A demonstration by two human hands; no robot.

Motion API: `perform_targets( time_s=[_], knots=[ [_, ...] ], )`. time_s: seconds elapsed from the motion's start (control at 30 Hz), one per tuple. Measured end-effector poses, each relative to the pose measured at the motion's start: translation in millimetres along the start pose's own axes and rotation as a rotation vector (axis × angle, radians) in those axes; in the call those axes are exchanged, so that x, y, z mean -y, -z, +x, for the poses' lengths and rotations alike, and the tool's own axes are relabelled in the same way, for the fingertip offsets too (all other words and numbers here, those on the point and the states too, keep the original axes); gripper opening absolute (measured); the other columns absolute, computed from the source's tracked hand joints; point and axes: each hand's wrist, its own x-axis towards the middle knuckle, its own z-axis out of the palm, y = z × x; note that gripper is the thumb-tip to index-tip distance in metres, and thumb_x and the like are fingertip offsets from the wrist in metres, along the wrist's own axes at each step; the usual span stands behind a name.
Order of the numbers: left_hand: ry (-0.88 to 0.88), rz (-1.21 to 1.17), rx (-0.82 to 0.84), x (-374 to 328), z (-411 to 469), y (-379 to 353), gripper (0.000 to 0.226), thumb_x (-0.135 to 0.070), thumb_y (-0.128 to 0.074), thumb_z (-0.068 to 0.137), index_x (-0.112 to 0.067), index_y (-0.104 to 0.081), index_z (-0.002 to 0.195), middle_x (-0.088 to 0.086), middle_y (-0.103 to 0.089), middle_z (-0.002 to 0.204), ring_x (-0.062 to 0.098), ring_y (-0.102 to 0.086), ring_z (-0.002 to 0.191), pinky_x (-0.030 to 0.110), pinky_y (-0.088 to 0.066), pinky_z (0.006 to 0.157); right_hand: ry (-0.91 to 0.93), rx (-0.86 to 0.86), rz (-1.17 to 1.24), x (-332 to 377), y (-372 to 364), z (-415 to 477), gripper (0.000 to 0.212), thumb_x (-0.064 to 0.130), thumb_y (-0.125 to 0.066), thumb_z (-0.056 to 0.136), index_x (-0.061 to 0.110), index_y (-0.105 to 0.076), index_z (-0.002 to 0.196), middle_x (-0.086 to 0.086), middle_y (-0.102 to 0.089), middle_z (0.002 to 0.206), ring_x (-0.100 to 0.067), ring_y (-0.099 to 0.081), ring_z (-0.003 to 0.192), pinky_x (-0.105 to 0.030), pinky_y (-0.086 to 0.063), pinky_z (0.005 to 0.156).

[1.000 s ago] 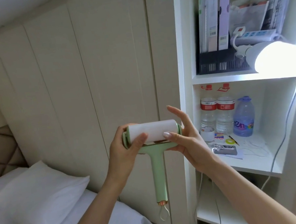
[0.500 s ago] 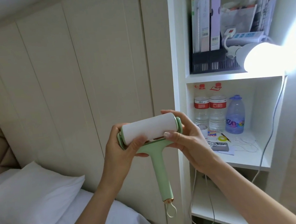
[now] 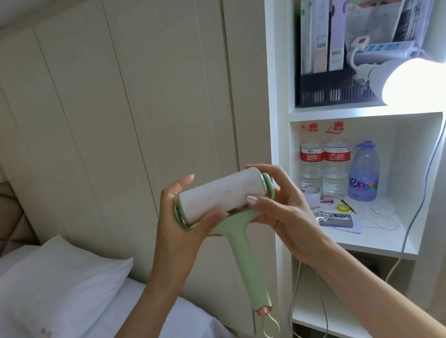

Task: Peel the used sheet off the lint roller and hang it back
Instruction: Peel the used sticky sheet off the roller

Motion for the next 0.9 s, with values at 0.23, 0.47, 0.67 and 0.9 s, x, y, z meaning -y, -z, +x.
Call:
perform_targets(
  time_s=[0.23,0.47,0.67,0.9],
  knots=[
    [-0.075,0.081,-0.012,5.1,-0.5,6.5,0.043,-0.043,-0.071,0.058,-0.033,-0.055,0.097,-0.031,-0.06,0.095,-0.006,-0.059,0.089,0.015,-0.052,0.063,-0.027,0.017,0.001,-7.9,-2.5,1.6,0.052,0.017,-0.071,0.072,0.026,-0.057,0.121,0.0,-0.069,0.091,-0.021,-0.064,0.082,-0.04,-0.059,0.076],
    [0.018,0.015,-0.061,5.2,1.0,6.6,0.055,-0.063,-0.072,0.05,-0.028,-0.06,0.091,-0.015,-0.064,0.084,0.001,-0.063,0.073,0.013,-0.051,0.054,-0.029,0.02,0.0,-8.9,-3.4,0.5,0.051,0.022,-0.074,0.067,0.022,-0.062,0.116,-0.002,-0.066,0.094,-0.021,-0.063,0.086,-0.036,-0.057,0.073],
    [-0.055,0.091,-0.011,2.4,-2.2,4.7,0.055,-0.049,-0.075,0.053,-0.04,-0.054,0.103,-0.034,-0.055,0.1,-0.007,-0.056,0.092,0.012,-0.052,0.061,-0.034,-0.02,0.021,-8.7,-3.0,1.2,0.07,0.049,-0.085,0.053,0.016,-0.062,0.111,0.0,-0.069,0.09,-0.017,-0.065,0.083,-0.035,-0.058,0.071],
    [0.031,0.092,-0.125,-1.4,-2.8,5.8,0.054,-0.065,-0.067,0.053,-0.021,-0.059,0.083,-0.004,-0.062,0.078,-0.001,-0.062,0.067,0.014,-0.05,0.051,-0.022,0.09,0.083,-8.2,-2.9,-4.0,0.068,0.027,-0.086,0.06,0.025,-0.059,0.122,0.001,-0.068,0.099,-0.021,-0.064,0.095,-0.037,-0.058,0.078]
  ],
)
